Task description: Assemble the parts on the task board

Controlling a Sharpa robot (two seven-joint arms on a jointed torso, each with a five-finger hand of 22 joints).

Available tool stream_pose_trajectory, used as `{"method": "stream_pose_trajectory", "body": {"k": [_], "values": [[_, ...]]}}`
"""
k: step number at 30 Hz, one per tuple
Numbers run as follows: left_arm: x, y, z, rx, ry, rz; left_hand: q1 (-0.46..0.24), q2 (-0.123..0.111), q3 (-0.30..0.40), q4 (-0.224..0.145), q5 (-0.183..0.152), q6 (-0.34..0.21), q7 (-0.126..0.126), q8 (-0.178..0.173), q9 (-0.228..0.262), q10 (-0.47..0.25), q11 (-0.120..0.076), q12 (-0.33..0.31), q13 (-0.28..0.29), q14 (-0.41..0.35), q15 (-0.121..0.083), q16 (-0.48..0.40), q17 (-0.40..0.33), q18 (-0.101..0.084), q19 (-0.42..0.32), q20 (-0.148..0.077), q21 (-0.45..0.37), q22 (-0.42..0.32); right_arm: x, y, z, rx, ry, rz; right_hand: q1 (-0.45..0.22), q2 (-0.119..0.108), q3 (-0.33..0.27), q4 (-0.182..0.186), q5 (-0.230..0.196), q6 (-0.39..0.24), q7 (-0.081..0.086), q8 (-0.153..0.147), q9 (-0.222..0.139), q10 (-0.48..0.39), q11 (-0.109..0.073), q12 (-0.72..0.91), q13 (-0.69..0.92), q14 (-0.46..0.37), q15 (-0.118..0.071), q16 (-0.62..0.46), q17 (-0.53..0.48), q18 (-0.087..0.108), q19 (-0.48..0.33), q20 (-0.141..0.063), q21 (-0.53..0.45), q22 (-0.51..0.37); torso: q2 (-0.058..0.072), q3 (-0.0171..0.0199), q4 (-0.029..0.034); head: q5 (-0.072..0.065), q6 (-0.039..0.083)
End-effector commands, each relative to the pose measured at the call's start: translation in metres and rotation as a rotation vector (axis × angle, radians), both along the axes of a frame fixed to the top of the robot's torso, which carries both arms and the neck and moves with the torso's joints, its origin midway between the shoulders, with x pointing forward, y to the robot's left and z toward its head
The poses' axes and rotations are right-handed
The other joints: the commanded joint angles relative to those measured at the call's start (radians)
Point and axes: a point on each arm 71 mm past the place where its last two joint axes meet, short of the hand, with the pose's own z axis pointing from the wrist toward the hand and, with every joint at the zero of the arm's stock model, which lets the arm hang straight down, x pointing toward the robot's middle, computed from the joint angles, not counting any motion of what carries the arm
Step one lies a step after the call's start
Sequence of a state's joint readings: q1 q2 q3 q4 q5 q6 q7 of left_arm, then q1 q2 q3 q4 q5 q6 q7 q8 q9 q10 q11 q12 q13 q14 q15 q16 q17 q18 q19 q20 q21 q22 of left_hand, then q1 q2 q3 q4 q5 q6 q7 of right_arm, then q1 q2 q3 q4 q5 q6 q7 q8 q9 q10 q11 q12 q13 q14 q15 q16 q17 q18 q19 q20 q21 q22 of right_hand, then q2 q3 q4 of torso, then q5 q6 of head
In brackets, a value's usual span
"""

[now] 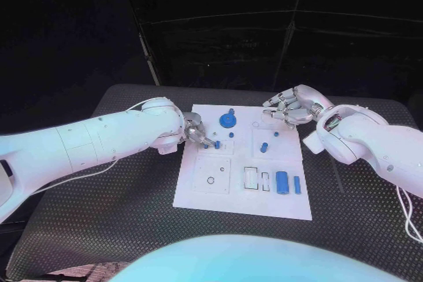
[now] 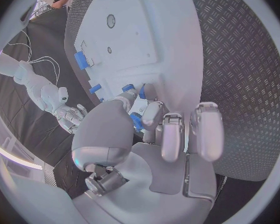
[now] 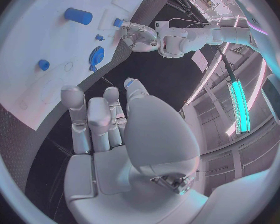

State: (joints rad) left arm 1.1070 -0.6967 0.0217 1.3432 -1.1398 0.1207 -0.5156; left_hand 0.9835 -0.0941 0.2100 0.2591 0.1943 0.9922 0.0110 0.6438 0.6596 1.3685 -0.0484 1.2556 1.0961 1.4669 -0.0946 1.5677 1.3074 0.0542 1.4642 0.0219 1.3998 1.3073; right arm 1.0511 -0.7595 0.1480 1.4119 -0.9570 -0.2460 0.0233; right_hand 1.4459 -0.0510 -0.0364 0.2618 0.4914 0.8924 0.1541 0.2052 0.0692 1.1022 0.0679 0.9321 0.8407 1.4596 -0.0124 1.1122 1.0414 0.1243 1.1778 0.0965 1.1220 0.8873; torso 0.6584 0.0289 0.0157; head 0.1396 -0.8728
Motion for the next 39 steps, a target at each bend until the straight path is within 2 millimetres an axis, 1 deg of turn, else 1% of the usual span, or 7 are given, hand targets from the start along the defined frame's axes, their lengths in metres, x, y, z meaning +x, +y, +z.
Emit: {"method": "stream_pose_trajectory", "body": {"k": [1,18,22,26,30,35,39], "values": [[0.001,0.001,0.001,-0.001,-0.004,0.012,0.018,0.004,-0.019,0.009,-0.004,0.006,0.002,0.005,0.002,0.006,-0.002,0.006,0.0,0.104,-0.003,0.003,0.263,-0.008,0.012,-0.006,-0.004,0.127,0.0,0.001,0.001,0.007,-0.005,0.009,-0.008,0.003,0.002,0.007,0.004,-0.006,0.001,0.007,-0.001,-0.007,-0.002,0.002,-0.001,0.003,0.0,-0.003,0.0,0.014,-0.006,0.001,-0.006,-0.001,0.001,-0.0004,0.0002,0.001,0.0],[0.009,0.009,0.034,-0.065,-0.079,0.05,0.025,0.015,-0.069,0.032,-0.004,-0.007,0.006,0.006,0.007,-0.01,0.001,-0.012,-0.025,0.104,-0.002,0.003,0.263,-0.004,0.004,-0.006,-0.021,0.116,0.0,0.001,0.0,0.008,-0.004,0.008,-0.008,0.003,0.002,0.007,0.004,-0.008,0.001,0.006,-0.001,-0.009,-0.002,0.001,-0.002,0.002,0.0,-0.005,-0.001,0.015,-0.007,0.001,-0.008,-0.003,0.0,-0.0001,0.0002,-0.004,0.0],[0.011,0.007,0.041,-0.132,-0.113,0.066,0.039,0.024,-0.106,0.031,-0.002,-0.076,0.032,-0.02,0.002,-0.111,0.023,-0.119,-0.167,0.101,0.014,-0.003,0.256,0.024,-0.067,0.005,-0.147,0.026,0.0,0.001,0.0,0.008,-0.004,0.007,-0.008,0.003,0.002,0.007,0.004,-0.008,0.001,0.006,-0.001,-0.009,-0.002,0.001,-0.002,0.002,0.0,-0.005,-0.001,0.015,-0.007,0.001,-0.008,-0.003,0.0,-0.0009,-0.0002,-0.007,0.0],[0.017,-0.002,0.05,-0.287,-0.203,0.053,0.173,0.028,-0.115,0.001,0.002,-0.211,0.1,-0.098,-0.051,-0.403,0.088,-0.366,-0.43,-0.108,0.074,-0.328,-0.084,0.112,-0.396,0.049,-0.677,-0.338,0.0,0.002,0.0,0.009,-0.006,0.007,-0.008,0.003,0.002,0.007,0.004,-0.008,0.001,0.006,-0.001,-0.009,-0.002,0.001,-0.002,0.002,0.0,-0.005,-0.001,0.015,-0.007,0.001,-0.008,-0.003,0.0,0.0005,-0.0008,-0.012,0.0],[0.019,-0.015,0.058,-0.436,-0.361,-0.015,0.392,0.022,-0.059,-0.071,0.0,-0.248,0.138,-0.194,-0.153,-0.527,0.138,-0.528,-0.552,-0.395,0.111,-0.725,-0.433,0.112,-0.485,0.091,-0.829,-0.435,0.0,0.002,0.0,0.012,-0.01,0.007,-0.008,0.003,0.002,0.007,0.005,-0.008,0.001,0.006,-0.001,-0.01,-0.002,0.0,-0.004,0.002,0.0,-0.006,-0.002,0.015,-0.008,0.001,-0.009,-0.004,0.001,-0.0005,-0.0003,-0.021,0.0],[0.015,-0.034,0.057,-0.464,-0.531,-0.17,0.5,-0.03,-0.001,-0.101,0.0,-0.182,0.137,-0.344,-0.321,-0.491,0.156,-0.798,-0.801,-0.367,0.149,-0.904,-0.607,0.136,-0.454,0.119,-0.947,-0.547,0.0,0.003,0.001,0.016,-0.015,0.007,-0.006,0.003,0.003,0.007,0.005,-0.009,0.001,0.006,-0.001,-0.011,-0.002,-0.001,-0.005,0.002,0.0,-0.007,-0.002,0.015,-0.009,0.001,-0.01,-0.006,0.002,-0.0007,-0.0017,-0.032,0.0],[0.01,-0.044,0.052,-0.416,-0.585,-0.274,0.506,-0.045,-0.016,-0.115,0.0,-0.14,0.128,-0.401,-0.392,-0.441,0.156,-0.883,-0.893,-0.274,0.124,-0.937,-0.663,0.129,-0.377,0.111,-0.964,-0.585,-0.001,0.003,0.001,0.018,-0.02,0.006,-0.006,0.003,0.004,0.006,0.005,-0.009,0.001,0.006,-0.001,-0.011,-0.002,-0.001,-0.005,0.002,0.0,-0.007,-0.002,0.015,-0.008,0.001,-0.01,-0.005,0.002,0.0006,0.0007,-0.037,0.0]]}}
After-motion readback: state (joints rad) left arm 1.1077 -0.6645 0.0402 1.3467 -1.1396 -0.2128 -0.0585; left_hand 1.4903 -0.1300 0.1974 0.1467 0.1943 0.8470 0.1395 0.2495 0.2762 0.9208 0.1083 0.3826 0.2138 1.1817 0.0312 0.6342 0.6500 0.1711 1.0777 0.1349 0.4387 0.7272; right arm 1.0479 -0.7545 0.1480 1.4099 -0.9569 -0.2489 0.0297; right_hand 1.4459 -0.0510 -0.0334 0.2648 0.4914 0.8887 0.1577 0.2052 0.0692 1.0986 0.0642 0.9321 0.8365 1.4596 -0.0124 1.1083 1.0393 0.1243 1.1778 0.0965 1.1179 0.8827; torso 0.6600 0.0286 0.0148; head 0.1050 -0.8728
